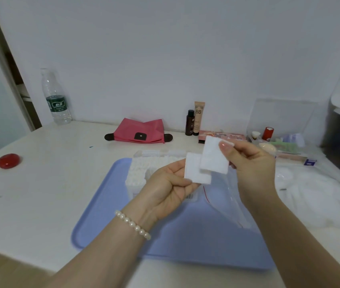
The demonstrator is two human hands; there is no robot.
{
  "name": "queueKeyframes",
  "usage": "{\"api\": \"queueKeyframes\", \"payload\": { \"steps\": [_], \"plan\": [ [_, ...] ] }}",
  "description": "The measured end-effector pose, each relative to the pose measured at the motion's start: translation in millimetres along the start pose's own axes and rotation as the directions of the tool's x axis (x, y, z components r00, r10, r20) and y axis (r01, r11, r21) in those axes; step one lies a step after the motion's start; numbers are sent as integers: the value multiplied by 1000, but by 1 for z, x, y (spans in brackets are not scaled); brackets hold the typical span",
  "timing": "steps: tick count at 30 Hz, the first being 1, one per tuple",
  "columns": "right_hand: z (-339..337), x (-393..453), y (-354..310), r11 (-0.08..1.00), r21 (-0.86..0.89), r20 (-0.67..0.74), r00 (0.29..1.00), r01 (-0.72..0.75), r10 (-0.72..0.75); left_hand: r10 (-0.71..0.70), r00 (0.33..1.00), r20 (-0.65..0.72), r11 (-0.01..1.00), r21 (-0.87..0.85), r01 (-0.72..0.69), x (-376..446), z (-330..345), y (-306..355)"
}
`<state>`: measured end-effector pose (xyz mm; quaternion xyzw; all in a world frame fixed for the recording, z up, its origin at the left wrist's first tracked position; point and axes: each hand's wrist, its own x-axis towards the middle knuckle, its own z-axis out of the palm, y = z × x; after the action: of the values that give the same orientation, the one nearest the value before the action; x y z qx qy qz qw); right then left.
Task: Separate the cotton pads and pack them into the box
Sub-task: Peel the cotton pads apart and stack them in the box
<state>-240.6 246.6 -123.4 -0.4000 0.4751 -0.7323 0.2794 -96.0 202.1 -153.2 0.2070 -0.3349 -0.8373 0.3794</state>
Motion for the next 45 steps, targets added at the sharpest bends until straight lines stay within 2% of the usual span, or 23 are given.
{"api": "queueKeyframes", "payload": {
  "steps": [4,14,19,21,25,27,29,31,34,35,36,38,40,45],
  "plan": [
    [4,-6,0,991,-118,139,987,-59,76,27,1000,13,999,-29,-26,-2,2,-3],
    [8,-7,13,959,-281,100,993,-30,60,54,998,32,998,36,-55,-6,5,-8],
    [9,-7,15,948,-317,112,993,-10,48,60,989,136,998,-10,-60,-11,6,-4],
    [11,-8,15,942,-336,121,991,-7,50,88,992,88,994,49,-93,-10,5,-4],
    [13,-4,12,886,-462,182,981,23,69,172,982,-76,946,292,-143,-8,-2,-4],
    [14,4,4,849,-528,268,952,14,151,180,980,-85,915,380,-136,-9,-7,4],
    [21,10,-7,812,-584,375,883,-12,282,171,983,-73,879,463,-118,-12,-11,15],
    [32,15,-15,774,-633,436,824,-5,362,179,982,-58,828,548,-119,-15,-11,26],
    [51,23,-19,793,-608,403,849,-30,341,311,945,-105,720,675,-162,-16,-19,46],
    [56,26,-19,808,-586,377,860,-66,343,403,907,-124,622,764,-172,-14,-27,53],
    [60,28,-17,814,-572,355,866,-97,352,499,859,-116,483,860,-165,-14,-37,60],
    [67,29,-8,790,-605,327,872,-102,364,604,796,-48,247,960,-129,-14,-56,70],
    [72,27,6,739,-672,306,891,-47,335,586,810,-12,158,982,-100,-16,-70,70],
    [88,19,36,560,-824,298,910,93,287,485,874,30,59,996,-67,-14,-85,55]
  ]
}}
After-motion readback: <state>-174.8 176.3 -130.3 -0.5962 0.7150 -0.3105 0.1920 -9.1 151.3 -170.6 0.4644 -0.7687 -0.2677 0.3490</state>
